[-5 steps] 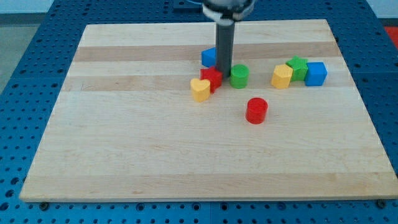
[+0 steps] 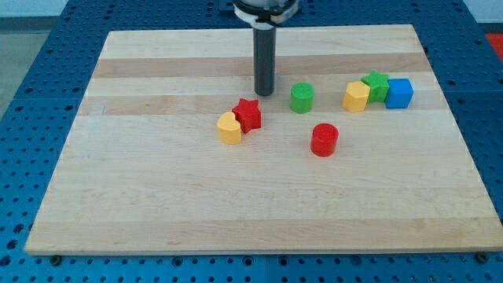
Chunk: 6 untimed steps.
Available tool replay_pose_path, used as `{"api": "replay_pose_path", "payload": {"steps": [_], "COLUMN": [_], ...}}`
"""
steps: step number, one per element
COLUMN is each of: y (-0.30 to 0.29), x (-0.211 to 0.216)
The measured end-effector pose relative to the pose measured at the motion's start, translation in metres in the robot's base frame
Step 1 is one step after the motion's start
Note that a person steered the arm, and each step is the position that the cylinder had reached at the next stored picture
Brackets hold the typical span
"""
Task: Push blue triangle to the right side of the red star
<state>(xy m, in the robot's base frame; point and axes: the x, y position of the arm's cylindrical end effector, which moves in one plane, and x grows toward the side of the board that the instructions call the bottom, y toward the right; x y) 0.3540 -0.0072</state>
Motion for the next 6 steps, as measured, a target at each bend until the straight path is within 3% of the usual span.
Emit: {"api": "replay_pose_path", "payload": {"steps": [2, 3, 4, 6], "y": [-0.065, -0.037, 0.009, 0.017], "x": [-0.009, -0.074, -0.078, -0.067]}}
